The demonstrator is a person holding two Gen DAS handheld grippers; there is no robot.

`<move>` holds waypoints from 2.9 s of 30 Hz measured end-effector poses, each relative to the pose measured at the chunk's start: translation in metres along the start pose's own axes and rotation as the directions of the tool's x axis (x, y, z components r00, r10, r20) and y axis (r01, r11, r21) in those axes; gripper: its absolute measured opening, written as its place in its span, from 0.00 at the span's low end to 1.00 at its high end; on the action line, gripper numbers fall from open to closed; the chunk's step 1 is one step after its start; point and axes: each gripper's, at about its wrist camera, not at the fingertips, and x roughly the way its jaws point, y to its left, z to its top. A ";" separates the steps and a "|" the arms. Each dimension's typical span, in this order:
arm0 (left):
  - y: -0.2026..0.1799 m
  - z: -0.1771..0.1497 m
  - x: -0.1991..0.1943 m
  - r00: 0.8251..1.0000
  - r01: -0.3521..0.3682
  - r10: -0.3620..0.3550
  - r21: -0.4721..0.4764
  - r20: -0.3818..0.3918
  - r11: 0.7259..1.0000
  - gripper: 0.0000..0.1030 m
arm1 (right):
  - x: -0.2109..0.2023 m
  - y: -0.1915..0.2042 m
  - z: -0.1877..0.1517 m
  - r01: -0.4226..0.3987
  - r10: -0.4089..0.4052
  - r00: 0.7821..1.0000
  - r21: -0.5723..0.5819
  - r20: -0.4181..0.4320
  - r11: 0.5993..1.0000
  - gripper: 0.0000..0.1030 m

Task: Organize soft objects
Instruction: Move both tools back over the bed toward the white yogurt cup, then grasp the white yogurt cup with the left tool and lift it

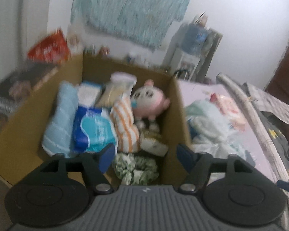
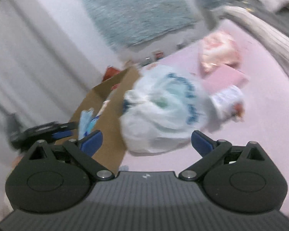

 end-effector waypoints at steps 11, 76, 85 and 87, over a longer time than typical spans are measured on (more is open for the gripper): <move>-0.088 -0.016 -0.051 0.983 0.125 -0.153 0.243 0.101 0.962 0.81 | 0.031 -0.045 0.025 0.203 -0.199 0.979 -0.114 0.047 0.973 0.96; -0.263 -0.126 0.073 0.932 0.347 -0.249 0.448 -0.263 0.824 0.52 | 0.012 -0.150 -0.037 -0.104 0.177 0.983 0.620 -0.057 0.778 0.32; -0.283 -0.131 0.059 0.921 0.388 -0.301 0.503 -0.248 0.772 0.52 | 0.007 -0.163 -0.044 -0.090 0.158 0.986 0.651 -0.047 0.754 0.31; -0.289 -0.133 0.057 0.916 0.401 -0.315 0.522 -0.250 0.753 0.52 | 0.005 -0.166 -0.046 -0.084 0.149 0.988 0.655 -0.044 0.751 0.31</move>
